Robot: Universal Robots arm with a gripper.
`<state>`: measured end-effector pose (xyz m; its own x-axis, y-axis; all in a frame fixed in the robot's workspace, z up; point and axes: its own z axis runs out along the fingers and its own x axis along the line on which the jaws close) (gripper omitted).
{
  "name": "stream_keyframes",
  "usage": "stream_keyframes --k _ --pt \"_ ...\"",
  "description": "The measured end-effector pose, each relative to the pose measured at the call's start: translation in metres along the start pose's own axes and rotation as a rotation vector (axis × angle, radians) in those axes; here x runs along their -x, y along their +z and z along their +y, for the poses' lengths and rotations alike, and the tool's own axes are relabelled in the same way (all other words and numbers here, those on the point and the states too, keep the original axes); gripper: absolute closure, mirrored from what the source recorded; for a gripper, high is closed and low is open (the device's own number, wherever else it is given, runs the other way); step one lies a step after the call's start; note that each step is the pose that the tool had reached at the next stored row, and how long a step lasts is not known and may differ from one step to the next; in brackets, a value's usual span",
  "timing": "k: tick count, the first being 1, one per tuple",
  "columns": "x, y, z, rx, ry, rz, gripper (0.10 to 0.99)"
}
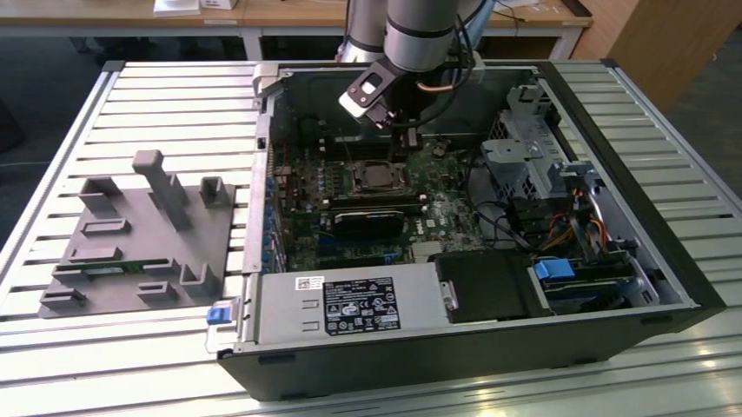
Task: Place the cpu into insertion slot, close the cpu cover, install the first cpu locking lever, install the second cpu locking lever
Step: 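Close the cpu cover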
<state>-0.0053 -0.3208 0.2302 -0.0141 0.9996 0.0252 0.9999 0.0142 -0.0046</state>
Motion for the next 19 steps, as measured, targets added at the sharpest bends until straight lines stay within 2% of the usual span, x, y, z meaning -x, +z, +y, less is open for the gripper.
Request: stream_keyframes --k 14,19 --pt "0.0004 0.0125 -0.0073 0.0 -0.001 0.0 0.98" --pt "0.0004 0.014 -0.0083 0.0 -0.001 -0.0001 0.98"
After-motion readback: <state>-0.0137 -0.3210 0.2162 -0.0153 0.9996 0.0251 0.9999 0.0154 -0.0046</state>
